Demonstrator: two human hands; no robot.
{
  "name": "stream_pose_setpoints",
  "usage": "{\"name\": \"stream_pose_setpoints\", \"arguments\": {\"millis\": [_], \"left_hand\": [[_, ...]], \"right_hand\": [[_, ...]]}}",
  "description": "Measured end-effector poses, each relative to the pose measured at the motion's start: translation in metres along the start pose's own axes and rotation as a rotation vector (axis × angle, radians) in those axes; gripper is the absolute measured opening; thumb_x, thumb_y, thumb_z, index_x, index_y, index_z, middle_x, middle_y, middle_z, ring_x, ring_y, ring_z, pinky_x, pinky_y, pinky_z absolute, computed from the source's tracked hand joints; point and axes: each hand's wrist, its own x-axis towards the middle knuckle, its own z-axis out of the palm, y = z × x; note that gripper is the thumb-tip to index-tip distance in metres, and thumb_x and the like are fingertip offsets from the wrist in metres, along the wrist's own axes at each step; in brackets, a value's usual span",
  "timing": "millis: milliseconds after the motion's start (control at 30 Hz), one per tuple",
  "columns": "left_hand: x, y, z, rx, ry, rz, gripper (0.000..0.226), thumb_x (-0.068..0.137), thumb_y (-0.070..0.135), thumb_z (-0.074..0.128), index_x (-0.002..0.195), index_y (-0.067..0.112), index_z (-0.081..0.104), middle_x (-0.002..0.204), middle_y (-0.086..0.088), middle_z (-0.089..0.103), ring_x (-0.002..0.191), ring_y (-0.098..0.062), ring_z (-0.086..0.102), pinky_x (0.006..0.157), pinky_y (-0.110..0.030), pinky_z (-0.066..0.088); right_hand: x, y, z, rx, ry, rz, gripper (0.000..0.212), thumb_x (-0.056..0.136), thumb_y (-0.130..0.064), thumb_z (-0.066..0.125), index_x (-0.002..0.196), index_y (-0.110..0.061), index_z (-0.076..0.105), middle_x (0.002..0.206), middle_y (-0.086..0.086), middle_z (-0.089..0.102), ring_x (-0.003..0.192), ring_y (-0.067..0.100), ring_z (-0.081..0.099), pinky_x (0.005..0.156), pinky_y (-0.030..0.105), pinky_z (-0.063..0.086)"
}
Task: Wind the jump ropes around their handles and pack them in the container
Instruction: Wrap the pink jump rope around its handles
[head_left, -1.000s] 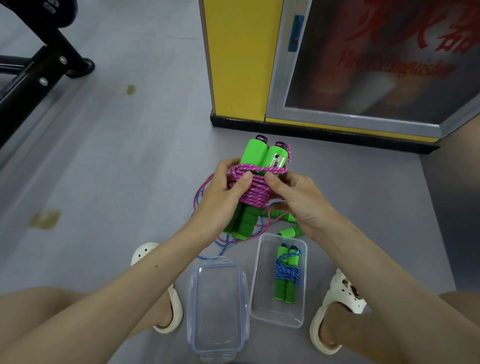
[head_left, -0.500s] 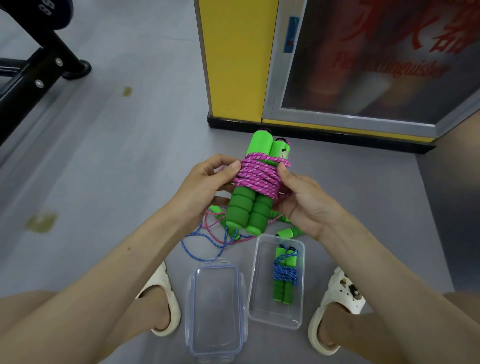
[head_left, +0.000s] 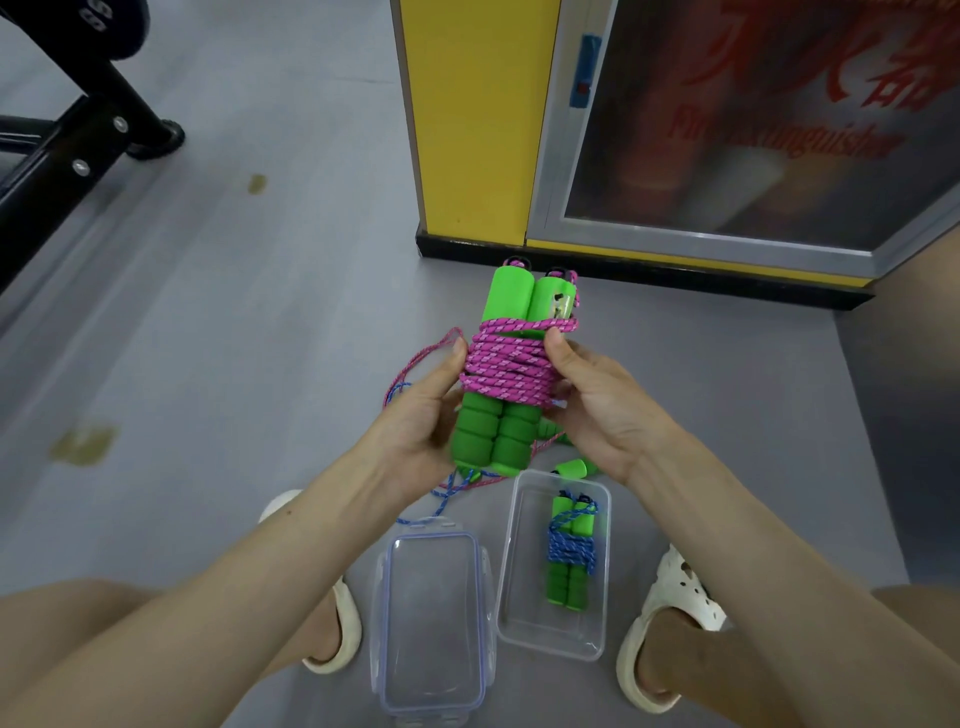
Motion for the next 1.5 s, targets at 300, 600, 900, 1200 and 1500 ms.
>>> {"name": "stream_pose_setpoints", "arguments": {"millis": [300,600,900,1200,1500], "left_hand": [[0.001,0.003,-0.002,0.089,0.083,0.047,0.034,0.096,0.038,0.051,0.103,0.011,0.069,0.110,-0.013,0.070,0.087,-0.025,0.067,0.067,-0.034,0.060],[-0.008,-0.002,0.006,0.380,-0.029,0.115,0.060,0.069,0.036,0.068,0.117,0.001,0.063,0.101,-0.013,0.072,0.084,-0.023,0.070,0.066,-0.032,0.058],[-0.004,-0.002,0.004,0.404,0.127,0.213,0.024,0.073,0.018,0.076,0.094,0.008,0.071,0.083,-0.011,0.074,0.066,-0.021,0.069,0.054,-0.031,0.057],[-0.003,0.007,0.001,0.418,0.154,0.245,0.050,0.060,0.022,0.079,0.104,0.002,0.068,0.092,-0.017,0.073,0.071,-0.026,0.069,0.062,-0.036,0.059],[-0.002,0.007,0.000,0.574,0.128,0.296,0.031,0.068,0.007,0.078,0.097,0.005,0.069,0.084,-0.010,0.074,0.070,-0.022,0.069,0.066,-0.031,0.060]], "right_hand": [[-0.001,0.000,0.002,-0.111,0.064,-0.030,0.025,0.083,-0.031,0.063,0.099,-0.012,0.058,0.094,0.005,0.067,0.084,0.017,0.063,0.079,0.035,0.055],[-0.001,0.001,0.005,-0.209,0.134,-0.107,0.022,0.087,-0.028,0.063,0.100,-0.010,0.062,0.090,0.002,0.071,0.080,0.012,0.068,0.077,0.029,0.057],[-0.003,-0.010,0.003,-0.110,0.103,0.006,0.021,0.078,-0.007,0.070,0.098,-0.001,0.065,0.091,0.013,0.070,0.081,0.021,0.068,0.079,0.030,0.058],[-0.008,-0.010,-0.006,-0.712,0.025,-0.124,0.027,0.077,0.004,0.071,0.101,-0.007,0.071,0.091,0.013,0.073,0.087,0.025,0.070,0.085,0.034,0.056],[-0.013,-0.024,-0.005,-1.019,0.133,-0.257,0.028,0.096,-0.010,0.051,0.072,-0.002,0.062,0.055,0.015,0.065,0.041,0.011,0.062,0.047,0.026,0.054]]}}
